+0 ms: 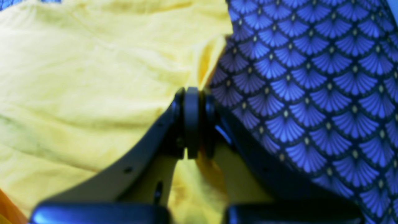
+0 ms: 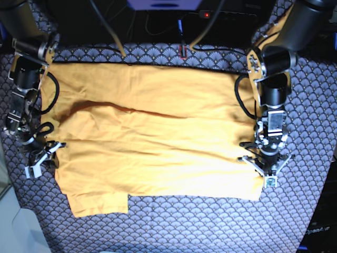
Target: Fold the T-shirt properly
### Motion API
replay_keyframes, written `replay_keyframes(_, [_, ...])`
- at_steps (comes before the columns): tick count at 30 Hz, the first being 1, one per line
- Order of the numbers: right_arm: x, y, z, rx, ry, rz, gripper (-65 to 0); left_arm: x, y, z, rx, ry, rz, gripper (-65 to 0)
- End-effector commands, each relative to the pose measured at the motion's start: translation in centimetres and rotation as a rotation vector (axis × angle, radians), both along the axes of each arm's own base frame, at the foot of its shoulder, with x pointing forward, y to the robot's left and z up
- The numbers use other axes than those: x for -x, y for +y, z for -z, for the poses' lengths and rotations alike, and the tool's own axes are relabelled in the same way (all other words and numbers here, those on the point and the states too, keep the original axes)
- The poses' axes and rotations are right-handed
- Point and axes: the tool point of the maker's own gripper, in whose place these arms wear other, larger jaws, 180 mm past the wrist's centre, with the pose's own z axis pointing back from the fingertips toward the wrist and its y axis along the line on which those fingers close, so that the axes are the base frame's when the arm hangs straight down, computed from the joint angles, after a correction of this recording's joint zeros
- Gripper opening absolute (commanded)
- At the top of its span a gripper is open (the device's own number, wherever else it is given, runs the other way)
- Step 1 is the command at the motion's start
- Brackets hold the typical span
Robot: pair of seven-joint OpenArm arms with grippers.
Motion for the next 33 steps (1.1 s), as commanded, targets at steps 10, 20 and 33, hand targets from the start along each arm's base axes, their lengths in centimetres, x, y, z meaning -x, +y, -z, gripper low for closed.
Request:
replay_keyframes(10, [-1.1, -0.7, -2.1, 0.007, -0.045, -0.001, -65.0, -2.2, 0.1, -3.8, -0.015, -0.096, -0.008, -65.0])
replay_keyframes(20, [-1.2, -0.7, -2.1, 0.007, -0.046, -0.001, -65.0, -2.1, 0.3, -3.8, -0.017, -0.105, -0.016, -49.3])
replay_keyframes(33, [-1.1, -0.7, -2.1, 0.007, -0.043, 0.000, -65.0, -0.9, 1.3, -1.3, 0.063, -0.053, -0.079, -20.2])
